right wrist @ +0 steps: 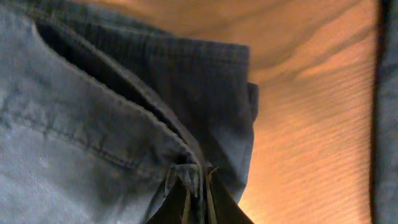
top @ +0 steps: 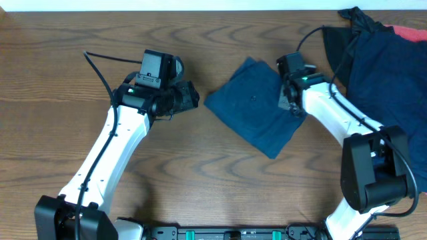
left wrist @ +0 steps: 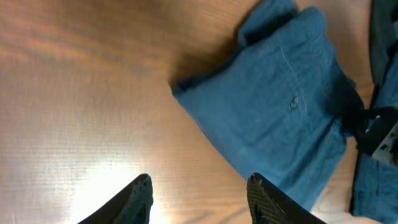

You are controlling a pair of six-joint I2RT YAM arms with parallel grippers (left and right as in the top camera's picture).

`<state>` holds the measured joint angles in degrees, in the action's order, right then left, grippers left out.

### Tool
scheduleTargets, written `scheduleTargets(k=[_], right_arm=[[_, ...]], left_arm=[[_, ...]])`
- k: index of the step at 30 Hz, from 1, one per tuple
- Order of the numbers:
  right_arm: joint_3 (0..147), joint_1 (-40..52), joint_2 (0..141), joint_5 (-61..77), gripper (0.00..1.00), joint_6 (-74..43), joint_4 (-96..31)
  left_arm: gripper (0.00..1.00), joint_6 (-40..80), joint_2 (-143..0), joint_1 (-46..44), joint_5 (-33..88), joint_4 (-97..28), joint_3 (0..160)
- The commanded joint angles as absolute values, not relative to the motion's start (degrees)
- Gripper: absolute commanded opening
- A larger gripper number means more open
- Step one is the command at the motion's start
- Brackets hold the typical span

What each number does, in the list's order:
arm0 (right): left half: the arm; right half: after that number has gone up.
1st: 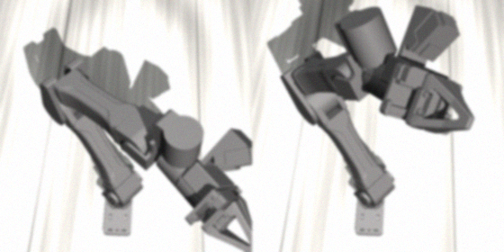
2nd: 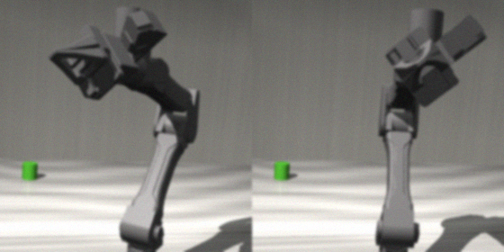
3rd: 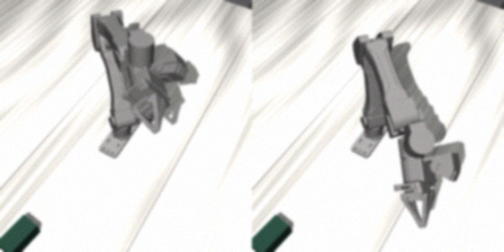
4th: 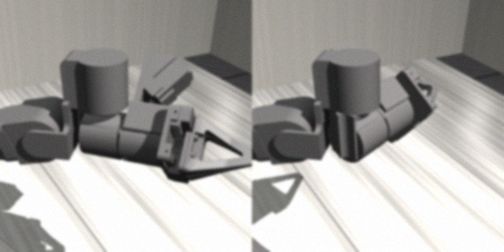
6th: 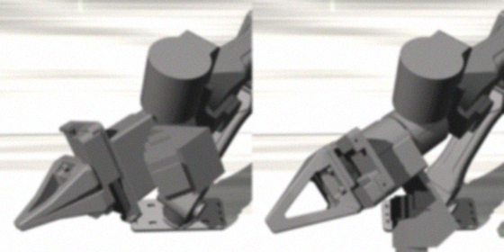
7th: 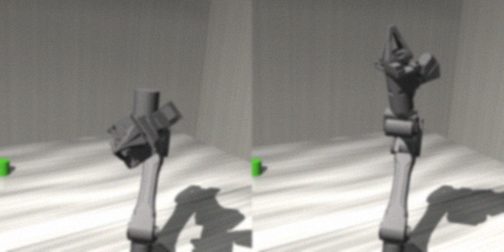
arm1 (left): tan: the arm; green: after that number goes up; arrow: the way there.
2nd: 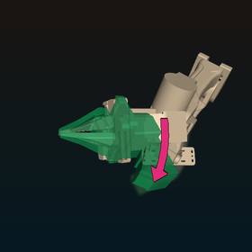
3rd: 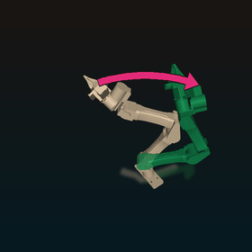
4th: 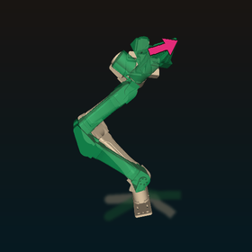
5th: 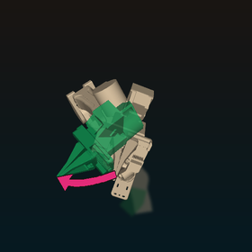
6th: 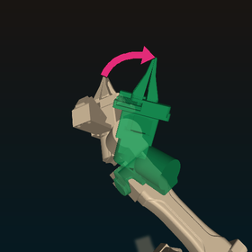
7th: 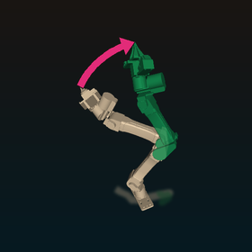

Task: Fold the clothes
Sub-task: 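Release the folded bundle and grasp its edges with both grippers to adjust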

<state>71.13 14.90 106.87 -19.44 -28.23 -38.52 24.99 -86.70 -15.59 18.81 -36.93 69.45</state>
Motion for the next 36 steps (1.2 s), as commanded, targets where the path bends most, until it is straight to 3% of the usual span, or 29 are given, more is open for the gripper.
scheduleTargets(k=[1, 11, 17, 25, 30, 36], right_arm=[[71.59, 12.95, 106.48, -22.04, 0.13, -29.56, -36.73], [72.25, 12.53, 106.26, -22.09, 0.39, -21.74, -20.99], [78.67, 12.45, 101.45, -19.22, 0.45, -20.05, -37.17], [78.24, 12.47, 97.76, -2.87, 0.3, -20.08, -57.06], [71.4, 12.75, 98.72, -1.48, 0.3, -18.11, -54.33], [61.91, 12.69, 99.77, -1.06, 0.3, -18.13, -40.86]], left_arm=[[0.51, 20.27, -88.68, -16.25, 15.77, -34.79, 68.66], [0.51, 11.9, -96.79, -17.61, 15.77, -25.28, 68.66], [0.51, 6.79, -99.85, -17.61, 15.75, -17.04, 68.66], [0.51, 6.85, -105.71, -18.74, 15.81, -11.0, 68.66], [0.51, 6.87, -109.84, -20.97, 15.99, -11.6, 68.66], [0.5, 6.9, -113.08, -23.24, 15.99, -11.88, 68.66]])
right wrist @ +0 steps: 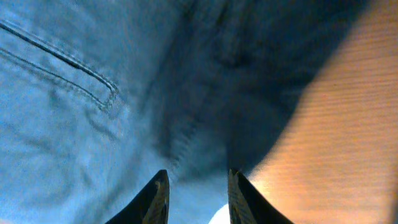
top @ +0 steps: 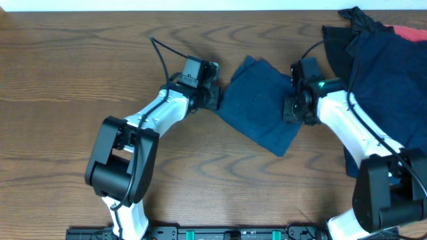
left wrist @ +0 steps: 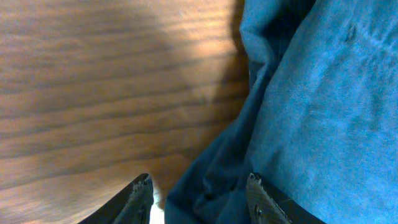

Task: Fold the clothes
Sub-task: 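Release the folded bundle and grasp its edges with both grippers to adjust, then carry the folded shorts left with the left gripper to the table's upper-left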

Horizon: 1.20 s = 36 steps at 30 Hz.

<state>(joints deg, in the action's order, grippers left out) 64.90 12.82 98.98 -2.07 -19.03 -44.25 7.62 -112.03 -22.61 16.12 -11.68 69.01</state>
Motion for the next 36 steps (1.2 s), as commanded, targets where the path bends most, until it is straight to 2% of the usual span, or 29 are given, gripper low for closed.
scheduleTargets(k=[1, 8, 11, 14, 19, 20, 21, 23, 24, 25, 28, 32, 36], right_arm=[[60.86, 12.64, 99.79, -1.19, 0.3, -18.11, -38.52], [55.2, 12.16, 99.98, -11.25, 0.35, -15.86, -18.65], [55.2, 11.03, 99.98, -12.21, 0.4, -12.93, -12.88], [55.22, 10.07, 99.98, -11.4, 0.47, -10.81, -8.36], [56.9, 10.09, 98.39, -3.9, 0.62, -8.01, -11.79], [57.47, 10.09, 97.3, -2.98, 0.64, -8.03, -13.39], [58.17, 10.04, 95.92, -2.44, 0.65, -8.03, -15.11], [59.55, 10.04, 92.79, -2.07, 0.68, -8.01, -18.48], [60.14, 10.04, 91.11, -2.09, 0.69, -8.01, -19.94], [60.69, 10.04, 89.12, -2.09, 0.72, -8.01, -21.47], [61.19, 10.04, 83.66, -2.07, 0.83, -8.01, -25.12], [61.19, 10.04, 78.43, -1.78, 0.85, -8.03, -29.67], [61.19, 10.04, 76.05, -0.99, 0.92, -8.05, -34.79]], left_arm=[[0.5, 6.96, -113.38, -23.31, 15.97, -12.25, 68.66], [0.31, 11.94, -113.8, -23.86, 17.17, -24.84, 68.66], [0.31, 13.15, -113.78, -24.84, 20.03, -33.21, 68.66], [0.38, 14.06, -113.21, -25.65, 22.46, -39.18, 68.69], [0.41, 14.02, -106.41, -24.16, 21.15, -42.35, 70.13], [0.44, 14.02, -104.4, -23.53, 19.97, -41.89, 70.59], [0.51, 14.02, -101.97, -22.79, 18.72, -40.69, 70.96], [0.87, 14.02, -97.76, -21.43, 17.82, -36.71, 71.02], [0.95, 14.02, -96.2, -20.82, 17.85, -34.48, 71.02], [0.98, 14.02, -94.8, -20.29, 17.93, -31.92, 71.02], [0.98, 14.02, -93.78, -19.88, 20.4, -26.0, 71.02], [0.98, 14.06, -97.08, -19.9, 27.27, -20.34, 71.0], [0.98, 16.56, -103.39, -19.88, 32.8, -15.27, 71.02]])
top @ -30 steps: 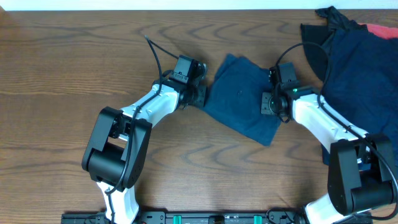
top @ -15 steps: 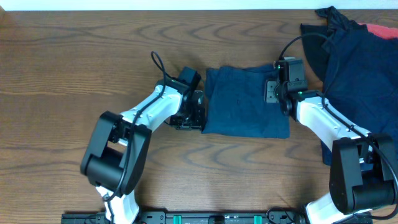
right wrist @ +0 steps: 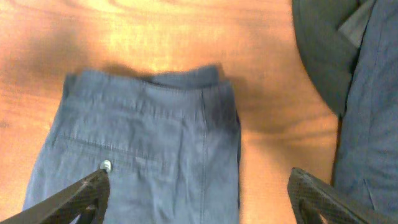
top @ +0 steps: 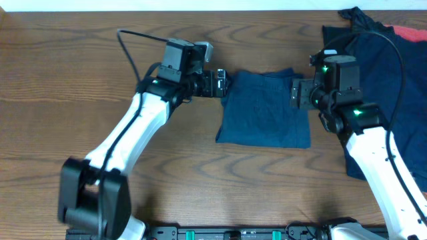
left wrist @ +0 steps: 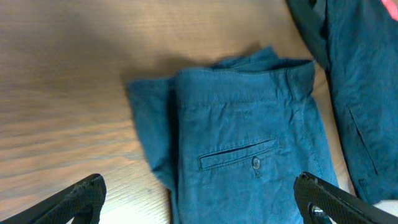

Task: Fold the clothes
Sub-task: 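Carry the folded shorts left with the left gripper to the table's upper-left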

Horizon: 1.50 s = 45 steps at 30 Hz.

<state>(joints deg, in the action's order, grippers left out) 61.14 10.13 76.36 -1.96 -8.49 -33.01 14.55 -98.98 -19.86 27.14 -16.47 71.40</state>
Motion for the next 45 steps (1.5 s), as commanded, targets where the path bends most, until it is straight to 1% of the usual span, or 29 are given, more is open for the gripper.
scheduleTargets(k=[1, 5, 8, 12, 17, 18, 20, 22, 23, 25, 26, 27, 28, 32, 38, 45], right_arm=[[61.19, 10.04, 75.81, -0.99, 0.93, -8.05, -35.86], [61.19, 10.04, 75.59, -1.02, 0.98, -8.05, -39.57], [61.19, 10.04, 75.59, -1.02, 0.99, -8.08, -40.82], [61.19, 10.04, 75.59, -1.02, 0.99, -8.08, -41.17], [61.19, 10.04, 75.59, -0.99, 0.99, -8.1, -41.15], [61.19, 10.04, 75.59, -0.99, 0.99, -8.1, -41.15], [61.19, 10.04, 75.59, -0.99, 0.98, -8.12, -41.19], [61.19, 10.04, 75.59, -0.99, 0.98, -8.29, -41.34], [61.19, 10.04, 75.59, -0.99, 0.98, -8.29, -41.43], [61.19, 10.04, 75.59, -0.99, 0.98, -8.29, -41.82], [61.19, 10.04, 75.59, -0.99, 0.98, -8.29, -42.06], [61.19, 10.04, 75.59, -0.99, 0.98, -8.29, -42.22], [61.19, 10.04, 75.59, -0.99, 0.98, -8.29, -42.37], [61.19, 10.04, 75.59, -0.99, 0.97, -8.29, -42.85], [61.19, 10.04, 75.59, -1.02, 0.97, -8.27, -43.2], [61.17, 10.02, 75.59, -1.04, 0.97, -8.27, -43.2]], left_arm=[[0.98, 17.06, -104.95, -19.88, 32.86, -14.41, 71.02], [0.98, 17.3, -111.07, -19.9, 33.06, -11.22, 71.02], [0.98, 18.22, -115.04, -19.97, 33.12, -8.8, 71.02], [0.98, 19.55, -118.98, -20.69, 36.93, -6.63, 71.02], [0.98, 20.86, -121.32, -23.77, 38.59, -4.99, 71.02], [1.0, 20.86, -121.32, -24.38, 38.59, -4.71, 71.02], [0.91, 20.86, -121.32, -25.52, 38.61, -3.44, 71.02], [0.72, 20.88, -121.32, -25.87, 38.57, -2.0, 71.02], [0.55, 20.88, -121.32, -25.85, 38.57, -1.34, 71.02], [0.27, 20.88, -121.23, -25.19, 38.57, 0.19, 71.02], [0.2, 20.88, -121.05, -24.51, 38.57, 0.82, 71.02], [0.19, 20.88, -120.84, -23.81, 38.57, 1.37, 71.02], [0.14, 20.91, -120.57, -22.96, 38.57, 1.93, 71.05], [0.1, 22.13, -117.89, -17.23, 36.4, 2.66, 71.18], [0.09, 25.69, -112.38, -3.9, 30.13, 0.86, 71.18], [0.06, 27.14, -110.04, 13.85, 29.89, -3.99, 71.18]])
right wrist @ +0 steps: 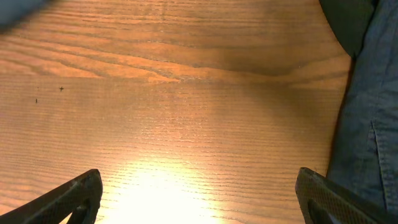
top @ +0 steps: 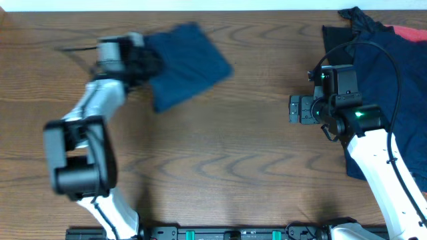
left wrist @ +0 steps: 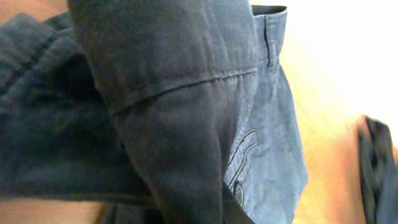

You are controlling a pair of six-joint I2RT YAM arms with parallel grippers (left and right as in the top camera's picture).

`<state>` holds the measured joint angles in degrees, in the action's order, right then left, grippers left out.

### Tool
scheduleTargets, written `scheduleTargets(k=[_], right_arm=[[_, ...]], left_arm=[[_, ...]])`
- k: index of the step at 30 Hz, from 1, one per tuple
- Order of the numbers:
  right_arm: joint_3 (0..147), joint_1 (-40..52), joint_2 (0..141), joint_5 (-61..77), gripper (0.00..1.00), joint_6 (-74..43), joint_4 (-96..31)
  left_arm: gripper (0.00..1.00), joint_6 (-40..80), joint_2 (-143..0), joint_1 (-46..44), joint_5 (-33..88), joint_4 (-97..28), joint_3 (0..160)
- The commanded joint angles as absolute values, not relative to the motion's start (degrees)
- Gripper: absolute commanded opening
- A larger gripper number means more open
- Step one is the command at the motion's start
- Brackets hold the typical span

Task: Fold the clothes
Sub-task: 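Carry the folded shorts left with the left gripper to the table's upper-left, then open the left gripper, release the shorts, and pull both arms back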

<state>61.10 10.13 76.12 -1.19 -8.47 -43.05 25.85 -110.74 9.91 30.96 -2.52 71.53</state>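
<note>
The folded blue garment (top: pixel 189 61) lies at the far left of the table, blurred in the overhead view. My left gripper (top: pixel 145 67) is at its left edge, shut on the cloth. In the left wrist view the dark blue fabric (left wrist: pixel 174 124) fills the frame and hides the fingers. My right gripper (top: pixel 298 109) stands open over bare wood at the right; its fingers (right wrist: pixel 74 198) are spread wide with nothing between them.
A pile of unfolded clothes (top: pixel 387 60), dark blue, black and some red, lies at the back right corner, beside and under my right arm. Its blue edge (right wrist: pixel 373 130) shows at the right of the right wrist view. The wooden table (top: pixel 220 160) stretches between the arms.
The folded garment was at the table's middle with both grippers open beside it. Now my left gripper is shut on it and it sits at the far left. The right gripper has barely moved.
The garment lay skewed at the middle, my right gripper shut on its right edge, the left open and apart. Then both grippers were at its edges. Then it lay squared with both grippers open. Now my left gripper holds it at the far left.
</note>
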Motion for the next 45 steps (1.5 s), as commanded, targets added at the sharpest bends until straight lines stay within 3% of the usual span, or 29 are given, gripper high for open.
scheduleTargets(k=[1, 9, 18, 19, 20, 21, 22, 23, 36, 45], right_arm=[[61.19, 10.02, 75.59, -1.02, 0.97, -8.27, -43.2], [61.19, 10.02, 75.59, -1.04, 0.97, -8.27, -43.11], [61.19, 10.02, 75.59, -1.06, 0.97, -8.27, -43.07], [61.19, 10.02, 75.59, -1.06, 0.97, -8.27, -43.07], [61.19, 10.02, 75.59, -1.06, 0.97, -8.27, -43.07], [61.19, 10.02, 75.59, -1.06, 0.98, -8.27, -43.07], [61.17, 10.02, 75.59, -1.06, 0.97, -8.27, -43.09], [61.19, 10.02, 75.59, -1.06, 0.97, -8.27, -43.11], [61.17, 9.5, 75.64, 4.45, 0.99, -10.66, -41.15], [61.17, 6.35, 76.42, 8.03, 0.99, -11.94, -30.48]], left_arm=[[0.06, 27.09, -110.06, 16.47, 29.89, -5.17, 71.16], [0.06, 25.3, -110.06, 30.2, 28.77, -11.25, 71.16], [0.06, 25.39, -110.06, 36.84, 27.53, -15.84, 71.11], [0.1, 25.39, -110.06, 37.06, 27.53, -16.4, 71.11], [0.29, 25.39, -110.06, 37.23, 27.59, -16.78, 71.11], [0.67, 25.39, -110.04, 37.23, 27.59, -17.02, 71.11], [0.89, 25.39, -110.0, 37.21, 27.59, -17.12, 71.11], [0.99, 25.36, -109.84, 37.21, 27.86, -17.17, 71.11], [0.98, 13.93, -90.45, 35.79, 22.41, -22.37, 71.11], [0.98, 2.13, -84.2, 14.35, 18.2, -34.13, 71.11]])
